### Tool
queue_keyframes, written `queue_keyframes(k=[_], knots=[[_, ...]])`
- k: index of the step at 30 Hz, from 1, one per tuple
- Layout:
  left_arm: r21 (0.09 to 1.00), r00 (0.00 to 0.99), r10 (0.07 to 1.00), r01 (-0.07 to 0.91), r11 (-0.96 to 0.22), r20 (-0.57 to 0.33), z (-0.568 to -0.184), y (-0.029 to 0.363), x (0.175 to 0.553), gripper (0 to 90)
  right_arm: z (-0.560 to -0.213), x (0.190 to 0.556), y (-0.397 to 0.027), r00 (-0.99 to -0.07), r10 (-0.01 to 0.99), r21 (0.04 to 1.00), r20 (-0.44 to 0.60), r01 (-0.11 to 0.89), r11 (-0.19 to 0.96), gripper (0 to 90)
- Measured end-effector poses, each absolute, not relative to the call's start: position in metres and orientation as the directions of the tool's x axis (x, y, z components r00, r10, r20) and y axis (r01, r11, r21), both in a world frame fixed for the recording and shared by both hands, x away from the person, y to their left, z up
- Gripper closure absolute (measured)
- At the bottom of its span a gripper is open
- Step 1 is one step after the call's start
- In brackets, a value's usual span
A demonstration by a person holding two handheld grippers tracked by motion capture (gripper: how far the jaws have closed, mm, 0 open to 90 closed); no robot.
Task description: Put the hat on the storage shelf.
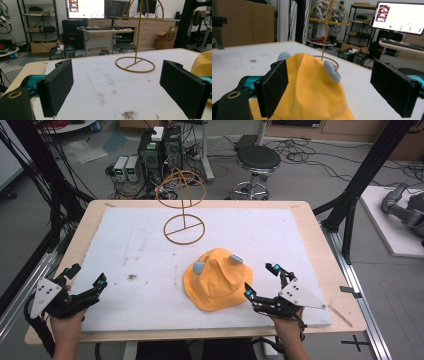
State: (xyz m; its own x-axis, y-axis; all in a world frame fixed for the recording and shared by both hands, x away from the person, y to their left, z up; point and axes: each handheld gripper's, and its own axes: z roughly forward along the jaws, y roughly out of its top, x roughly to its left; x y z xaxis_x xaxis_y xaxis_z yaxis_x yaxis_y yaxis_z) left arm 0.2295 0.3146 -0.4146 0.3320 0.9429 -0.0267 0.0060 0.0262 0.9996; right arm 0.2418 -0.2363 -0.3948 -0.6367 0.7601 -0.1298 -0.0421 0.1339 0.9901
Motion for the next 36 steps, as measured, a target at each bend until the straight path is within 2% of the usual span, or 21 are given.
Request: queue_keyframes(k=[19, 28, 36], knots=[[1.000, 0.321, 0.947, -0.001, 0.029, -0.027, -0.414, 0.317, 0.227, 12.2, -0.419, 0.259, -0.174, -0.663, 0.724, 0.957, -0.191, 0.038, 0.287, 19.1], [1.000, 0.323, 0.946, 0.002, 0.022, -0.021, -0.414, 0.315, 0.227, 12.2, -0.423, 0.269, -0.164, -0.636, 0.756, 0.955, -0.154, 0.100, 0.278, 27.9], [1.000, 0.329, 0.944, 0.002, 0.029, -0.028, -0.414, 0.315, 0.228, 12.2, -0.428, 0.274, -0.159, -0.617, 0.772, 0.944, -0.152, 0.140, 0.299, 44.8]])
